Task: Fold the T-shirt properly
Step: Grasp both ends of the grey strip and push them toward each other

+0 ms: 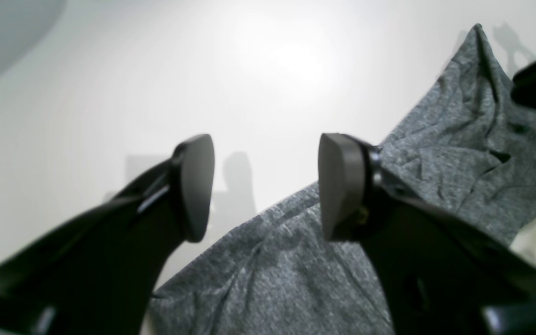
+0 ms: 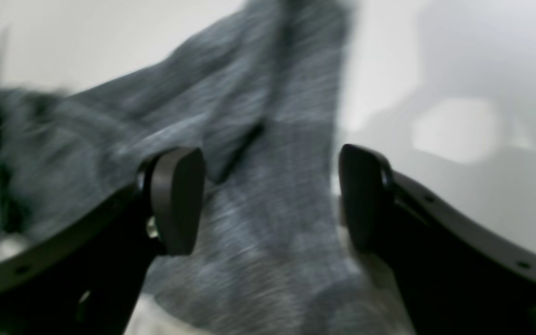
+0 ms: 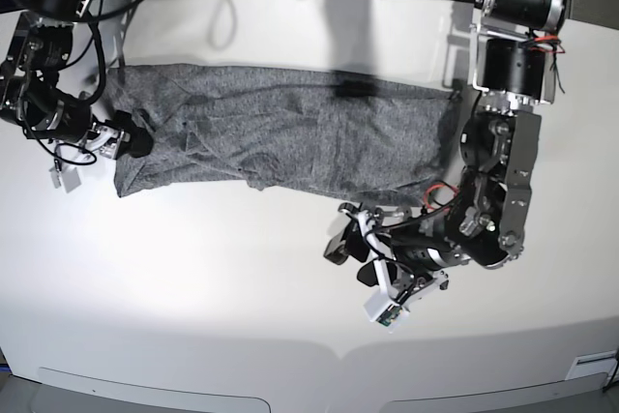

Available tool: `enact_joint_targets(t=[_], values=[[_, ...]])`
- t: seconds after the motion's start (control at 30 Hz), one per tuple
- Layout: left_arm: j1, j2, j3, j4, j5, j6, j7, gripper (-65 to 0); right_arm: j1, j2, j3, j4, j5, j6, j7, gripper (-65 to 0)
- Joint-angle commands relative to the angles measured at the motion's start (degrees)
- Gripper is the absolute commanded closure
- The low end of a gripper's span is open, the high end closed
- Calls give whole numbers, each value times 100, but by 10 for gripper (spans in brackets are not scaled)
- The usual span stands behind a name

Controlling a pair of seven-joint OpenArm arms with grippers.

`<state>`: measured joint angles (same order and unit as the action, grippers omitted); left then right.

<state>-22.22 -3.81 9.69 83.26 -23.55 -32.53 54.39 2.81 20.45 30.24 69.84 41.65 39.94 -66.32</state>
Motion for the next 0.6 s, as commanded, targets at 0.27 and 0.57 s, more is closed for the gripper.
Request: enact_joint_targets(t=[0.27, 0.57], values=[[-160, 13, -22, 107, -50, -4, 35, -343, -203, 197, -26, 2, 372, 6, -595, -404], [205, -24, -22, 107, -28, -11, 367, -343, -170, 105, -162, 2, 957, 6, -595, -324]])
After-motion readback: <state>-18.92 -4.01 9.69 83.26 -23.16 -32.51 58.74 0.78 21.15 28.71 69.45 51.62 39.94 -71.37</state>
